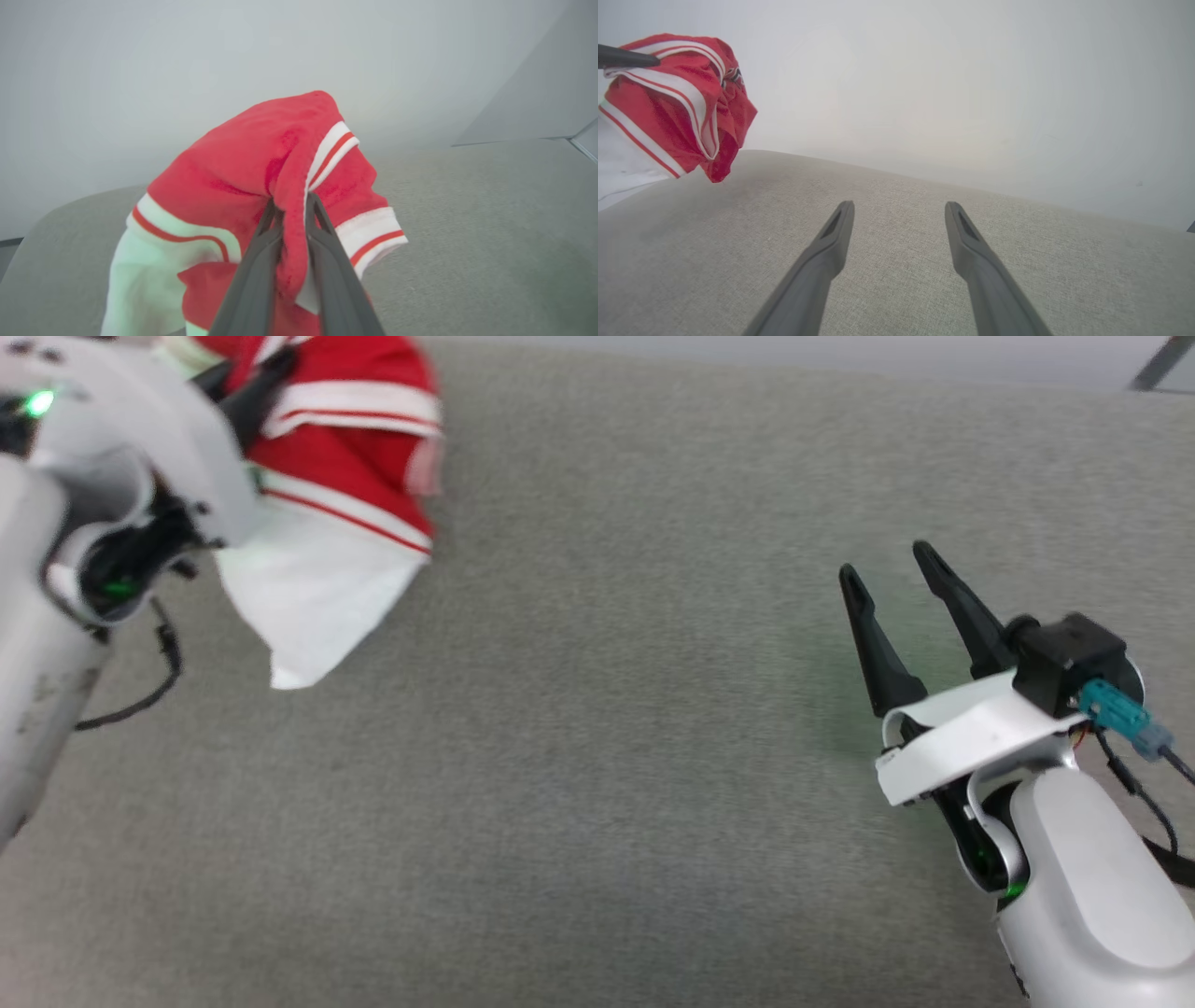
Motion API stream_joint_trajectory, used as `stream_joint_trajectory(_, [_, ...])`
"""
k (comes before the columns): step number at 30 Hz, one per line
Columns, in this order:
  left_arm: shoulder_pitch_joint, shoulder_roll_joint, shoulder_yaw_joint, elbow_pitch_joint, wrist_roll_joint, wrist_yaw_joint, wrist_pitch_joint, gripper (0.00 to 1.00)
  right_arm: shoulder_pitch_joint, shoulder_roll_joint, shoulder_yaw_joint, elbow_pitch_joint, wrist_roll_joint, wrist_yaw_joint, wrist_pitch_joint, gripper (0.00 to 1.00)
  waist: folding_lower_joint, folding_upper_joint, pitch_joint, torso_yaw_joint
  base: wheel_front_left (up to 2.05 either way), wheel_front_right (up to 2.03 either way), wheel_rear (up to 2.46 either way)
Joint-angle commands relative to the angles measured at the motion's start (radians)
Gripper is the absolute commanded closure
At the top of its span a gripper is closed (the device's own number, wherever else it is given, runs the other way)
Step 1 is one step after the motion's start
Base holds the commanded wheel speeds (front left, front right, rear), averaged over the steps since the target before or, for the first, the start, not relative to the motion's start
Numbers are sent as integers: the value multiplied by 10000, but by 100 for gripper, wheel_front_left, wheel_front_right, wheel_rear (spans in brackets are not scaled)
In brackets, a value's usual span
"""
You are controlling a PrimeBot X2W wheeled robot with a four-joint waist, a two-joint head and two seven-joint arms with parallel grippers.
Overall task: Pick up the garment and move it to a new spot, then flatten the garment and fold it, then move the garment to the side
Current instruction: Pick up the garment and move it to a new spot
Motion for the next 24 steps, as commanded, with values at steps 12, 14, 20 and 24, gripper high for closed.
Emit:
stream_joint_trajectory(12, [-1903, -925, -3533, -2602, -359, 14, 465, 100, 704, 703, -762, 6, 294, -3, -332, 0, 0, 0, -112, -2516, 0, 0, 0])
stream_joint_trajectory(14, [-2144, -1192, -3991, -2708, -398, 14, 585, 100, 714, 818, -828, -24, 336, -3, -340, 0, 0, 0, 84, -2869, 0, 0, 0])
stream_joint_trajectory(20, [-1974, -1438, -4394, -3429, 187, 13, 1685, 100, 887, 1128, -1228, -418, 491, -3, -349, 0, 0, 0, 634, -3815, 0, 0, 0])
stream_joint_trajectory(24, [-1304, -1115, -4372, -4097, 651, 13, 2834, 100, 1037, 1251, -1469, -693, 563, -3, -351, 0, 0, 0, 812, -4247, 0, 0, 0])
